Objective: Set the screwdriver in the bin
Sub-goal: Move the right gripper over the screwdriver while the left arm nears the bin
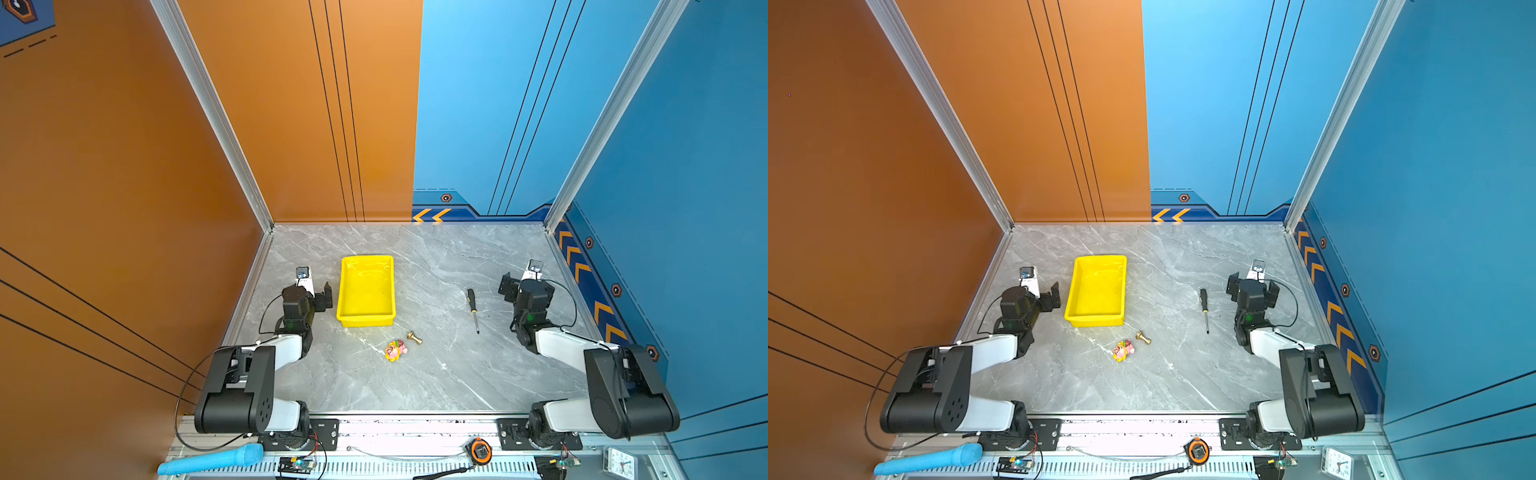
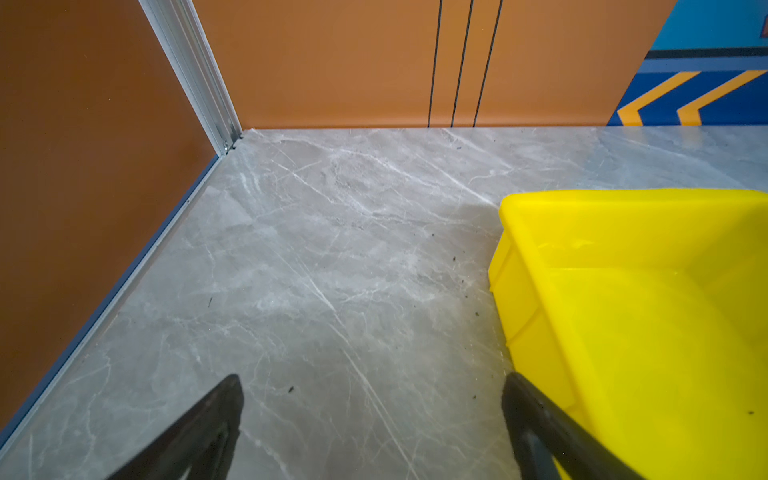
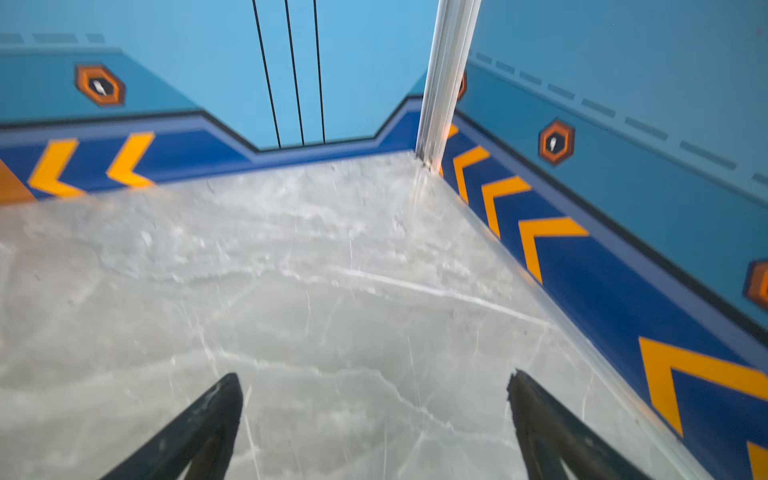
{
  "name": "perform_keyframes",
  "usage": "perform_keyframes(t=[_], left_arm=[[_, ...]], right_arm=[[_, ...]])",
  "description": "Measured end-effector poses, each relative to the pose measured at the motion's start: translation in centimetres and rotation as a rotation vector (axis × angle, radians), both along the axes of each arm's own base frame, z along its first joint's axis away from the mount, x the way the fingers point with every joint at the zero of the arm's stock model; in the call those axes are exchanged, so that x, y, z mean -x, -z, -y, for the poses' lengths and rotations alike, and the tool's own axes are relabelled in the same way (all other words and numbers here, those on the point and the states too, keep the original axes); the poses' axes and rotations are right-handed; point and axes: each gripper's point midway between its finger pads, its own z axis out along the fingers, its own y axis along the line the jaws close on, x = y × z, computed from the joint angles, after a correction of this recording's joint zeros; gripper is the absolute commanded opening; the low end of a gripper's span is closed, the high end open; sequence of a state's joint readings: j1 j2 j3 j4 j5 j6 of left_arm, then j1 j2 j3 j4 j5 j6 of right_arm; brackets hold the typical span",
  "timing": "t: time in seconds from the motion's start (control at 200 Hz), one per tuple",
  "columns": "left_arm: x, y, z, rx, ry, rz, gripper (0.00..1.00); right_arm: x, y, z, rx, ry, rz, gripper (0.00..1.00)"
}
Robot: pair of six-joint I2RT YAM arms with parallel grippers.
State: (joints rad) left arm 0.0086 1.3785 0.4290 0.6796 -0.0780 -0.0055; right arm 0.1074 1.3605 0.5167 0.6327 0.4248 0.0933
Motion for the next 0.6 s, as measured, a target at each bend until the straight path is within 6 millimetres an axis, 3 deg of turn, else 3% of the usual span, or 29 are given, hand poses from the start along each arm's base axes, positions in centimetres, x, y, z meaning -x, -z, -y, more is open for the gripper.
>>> perform_keyframes(t=[0.095, 0.245, 0.411, 0.516, 0.601], left_arm=[[-0.2, -1.2, -0.3, 0.023, -0.03, -0.048, 0.98], [-0.6, -3.1, -0.7, 0.08, -0.088, -0.152, 0.98], [1.1, -4.2, 0.2, 0.19, -0.097, -0.25, 0.98], [2.3, -3.9, 1.8, 0.252, -0.056, -0.313, 0.98], [3.3, -3.4, 3.4, 0.299, -0.011, -0.36, 0.98]], right_arm=[[-0.1, -2.7, -0.4, -0.009, -0.001, 0.033, 1.0], [-0.1, -4.2, -1.1, -0.05, 0.039, -0.029, 1.0], [0.1, -6.4, -1.3, -0.144, 0.103, -0.122, 1.0], [-0.3, -6.3, -2.2, -0.191, 0.087, -0.214, 1.0], [-0.4, -4.2, -3.4, -0.225, 0.048, -0.319, 1.0]])
